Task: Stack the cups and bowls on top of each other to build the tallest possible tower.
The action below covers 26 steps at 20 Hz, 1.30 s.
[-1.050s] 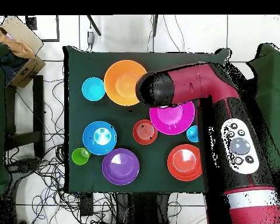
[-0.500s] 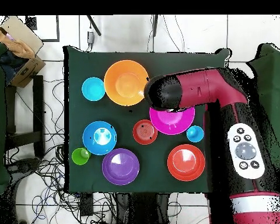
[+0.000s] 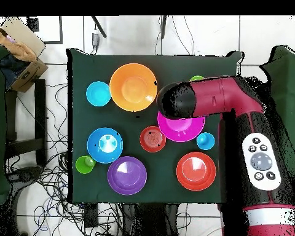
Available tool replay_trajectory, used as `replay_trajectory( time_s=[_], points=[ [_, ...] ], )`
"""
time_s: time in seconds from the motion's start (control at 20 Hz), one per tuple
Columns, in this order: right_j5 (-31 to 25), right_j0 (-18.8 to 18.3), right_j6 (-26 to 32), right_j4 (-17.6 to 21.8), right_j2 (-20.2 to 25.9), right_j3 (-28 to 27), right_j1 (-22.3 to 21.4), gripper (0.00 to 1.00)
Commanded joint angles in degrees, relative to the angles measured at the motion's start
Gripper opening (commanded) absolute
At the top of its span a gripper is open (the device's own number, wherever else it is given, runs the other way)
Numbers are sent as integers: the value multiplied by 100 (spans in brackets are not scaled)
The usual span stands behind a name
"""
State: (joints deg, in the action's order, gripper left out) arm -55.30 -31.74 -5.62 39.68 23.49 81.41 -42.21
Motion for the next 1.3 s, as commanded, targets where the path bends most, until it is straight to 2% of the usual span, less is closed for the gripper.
replay_trajectory(
  time_s=[0.05,0.4,0.65,1.3],
  points=[
    [404,102,-1157,112,-214,591,548,100],
    [505,-53,-1105,-156,-254,770,591,100],
    [620,-54,-1138,-179,-319,743,635,100],
    [321,47,-1019,-187,-328,-38,951,100]
  ],
)
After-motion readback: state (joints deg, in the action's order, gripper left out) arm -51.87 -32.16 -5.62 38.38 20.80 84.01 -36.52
